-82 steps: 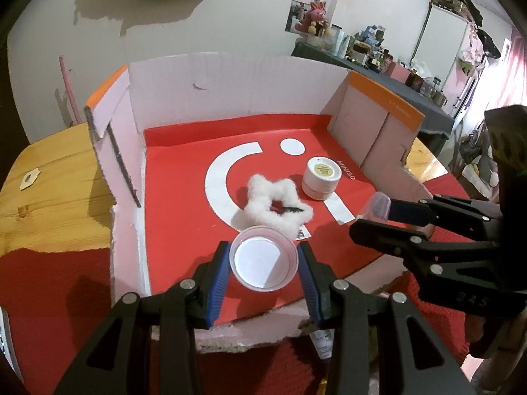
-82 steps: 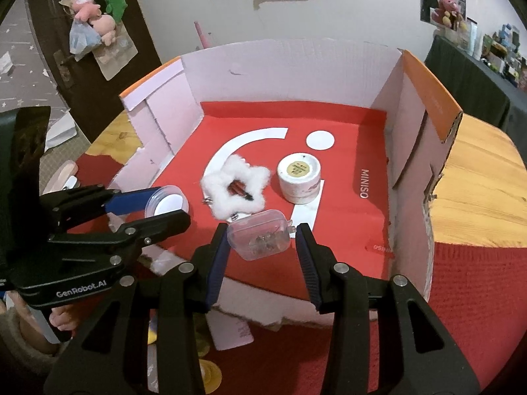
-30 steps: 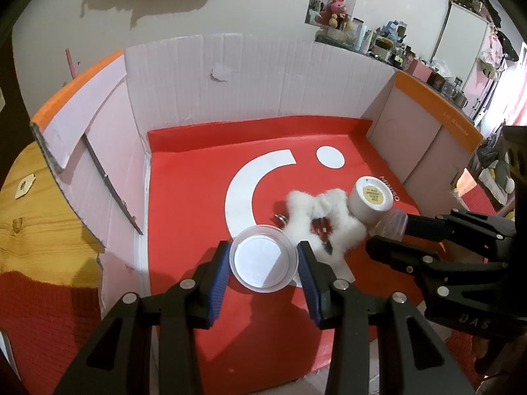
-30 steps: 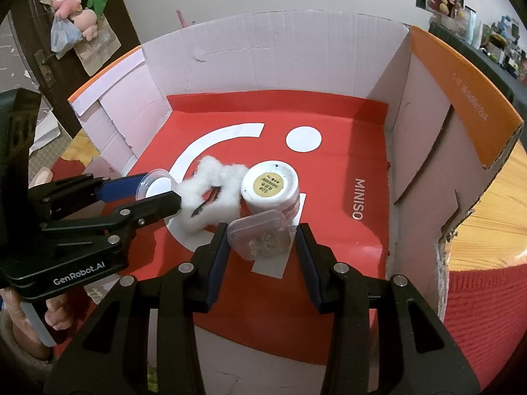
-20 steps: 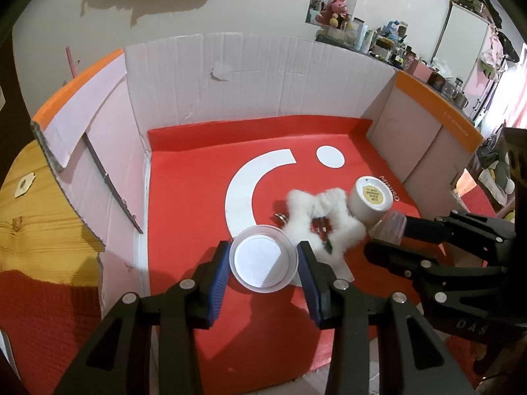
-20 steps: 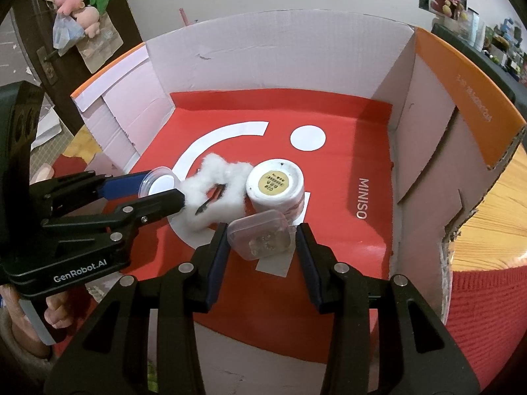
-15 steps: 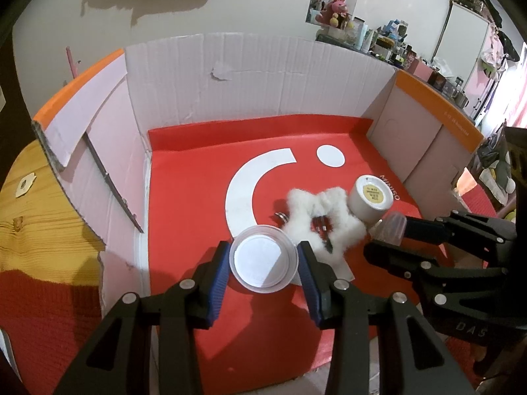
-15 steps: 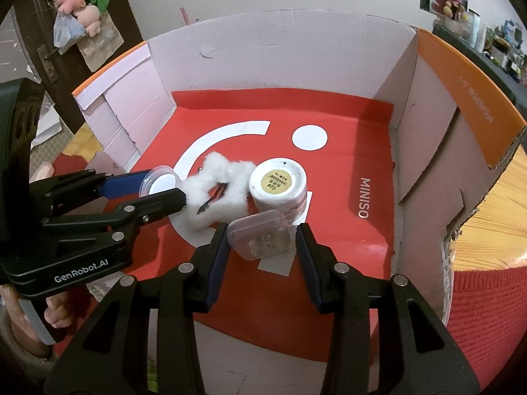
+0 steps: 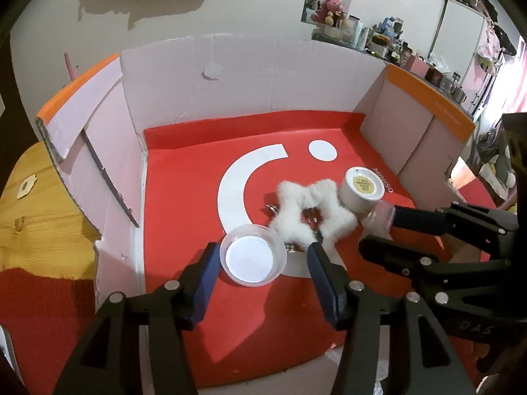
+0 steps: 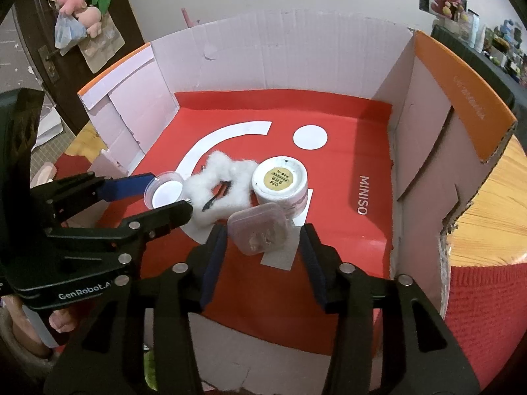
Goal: Organize objects
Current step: 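Release the white lid with the left gripper while the right gripper sets down the clear box, then withdraw both grippers out of the box toward the items on the carpet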
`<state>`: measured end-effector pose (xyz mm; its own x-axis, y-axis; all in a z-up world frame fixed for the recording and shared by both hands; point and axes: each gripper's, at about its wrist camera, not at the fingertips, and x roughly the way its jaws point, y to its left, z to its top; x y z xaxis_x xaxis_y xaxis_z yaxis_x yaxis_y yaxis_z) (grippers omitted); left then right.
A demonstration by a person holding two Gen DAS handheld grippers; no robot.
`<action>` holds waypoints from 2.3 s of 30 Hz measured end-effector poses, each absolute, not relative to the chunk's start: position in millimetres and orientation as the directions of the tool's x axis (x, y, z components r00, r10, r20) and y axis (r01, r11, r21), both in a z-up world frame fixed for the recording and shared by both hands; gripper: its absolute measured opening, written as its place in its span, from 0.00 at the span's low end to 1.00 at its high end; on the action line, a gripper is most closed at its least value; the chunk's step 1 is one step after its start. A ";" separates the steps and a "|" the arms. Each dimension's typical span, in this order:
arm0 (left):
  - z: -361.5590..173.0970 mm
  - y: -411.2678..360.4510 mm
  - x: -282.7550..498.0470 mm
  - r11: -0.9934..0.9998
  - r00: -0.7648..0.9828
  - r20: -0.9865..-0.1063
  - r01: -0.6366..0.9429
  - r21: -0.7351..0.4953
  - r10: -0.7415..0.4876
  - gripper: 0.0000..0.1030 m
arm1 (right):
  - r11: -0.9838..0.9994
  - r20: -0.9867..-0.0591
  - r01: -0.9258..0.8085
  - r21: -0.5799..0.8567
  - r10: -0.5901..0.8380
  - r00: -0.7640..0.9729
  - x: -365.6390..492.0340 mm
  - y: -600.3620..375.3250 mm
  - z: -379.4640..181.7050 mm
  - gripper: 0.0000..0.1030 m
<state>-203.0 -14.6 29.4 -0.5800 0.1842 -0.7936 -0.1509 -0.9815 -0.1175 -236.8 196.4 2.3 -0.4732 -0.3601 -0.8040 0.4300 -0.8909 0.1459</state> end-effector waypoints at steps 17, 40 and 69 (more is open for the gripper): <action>34.1 -11.8 -198.6 -0.981 -0.592 -0.784 -0.152 -0.120 0.188 0.61 | -0.891 -0.797 0.429 0.146 -0.363 -0.483 -230.5 196.6 7.9 0.51; 49.2 -16.8 -175.3 -0.983 -0.625 -0.759 -0.135 -0.122 0.180 0.74 | -0.892 -0.761 0.432 0.133 -0.372 -0.532 -205.6 200.2 30.5 0.67; 69.1 -18.2 -131.1 -0.990 -0.675 -0.724 -0.123 -0.075 0.139 0.88 | -0.891 -0.697 0.440 0.115 -0.388 -0.603 -150.4 207.1 61.8 0.82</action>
<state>-131.1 -18.2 69.1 -0.6754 0.1385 -0.7243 -0.1225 -0.9896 -0.0750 -150.4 207.1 61.8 -0.6030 -0.3878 -0.6971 0.4402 -0.8905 0.1146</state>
